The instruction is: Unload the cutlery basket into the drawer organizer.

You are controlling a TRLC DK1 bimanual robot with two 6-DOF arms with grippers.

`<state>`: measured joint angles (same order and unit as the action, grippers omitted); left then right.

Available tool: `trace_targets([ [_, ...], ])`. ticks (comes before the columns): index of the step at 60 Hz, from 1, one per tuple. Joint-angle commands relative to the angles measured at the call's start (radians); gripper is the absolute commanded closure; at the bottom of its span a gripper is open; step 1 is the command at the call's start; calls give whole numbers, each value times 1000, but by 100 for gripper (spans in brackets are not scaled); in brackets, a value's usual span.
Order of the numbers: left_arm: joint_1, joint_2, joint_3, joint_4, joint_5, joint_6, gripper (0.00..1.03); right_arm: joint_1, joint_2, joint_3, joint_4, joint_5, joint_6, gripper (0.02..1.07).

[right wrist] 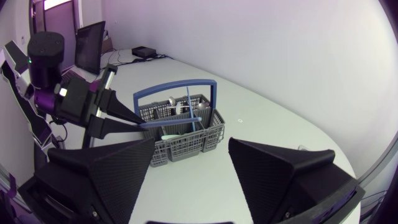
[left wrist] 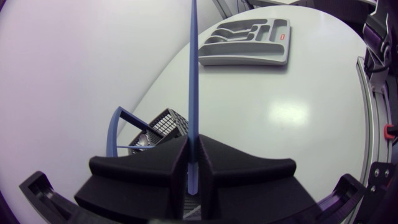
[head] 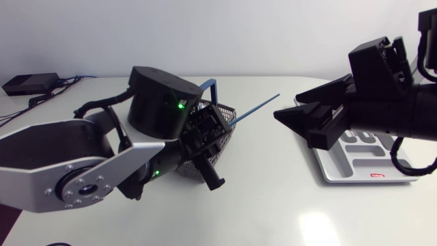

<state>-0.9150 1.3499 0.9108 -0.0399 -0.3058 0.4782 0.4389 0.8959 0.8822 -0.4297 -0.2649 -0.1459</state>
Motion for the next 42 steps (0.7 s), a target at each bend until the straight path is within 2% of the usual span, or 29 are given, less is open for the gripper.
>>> trace_targets([
  [1,24,37,62,-20,31,-108,100,-3,28,31,2,-28,68,20],
  [6,33,54,99,-46,54,-164,100,8,58,46,8,-60,94,20],
  [14,67,75,177,-89,149,-296,100,9,143,90,29,-139,131,20],
  [23,88,77,206,-86,237,-382,100,-31,235,144,55,-249,170,22],
  [27,85,77,204,-58,258,-412,100,-54,276,164,98,-301,201,29],
  [33,79,77,207,-32,272,-441,100,-71,336,190,138,-336,232,32],
  [42,85,72,207,0,274,-477,100,-69,408,221,187,-362,258,54],
])
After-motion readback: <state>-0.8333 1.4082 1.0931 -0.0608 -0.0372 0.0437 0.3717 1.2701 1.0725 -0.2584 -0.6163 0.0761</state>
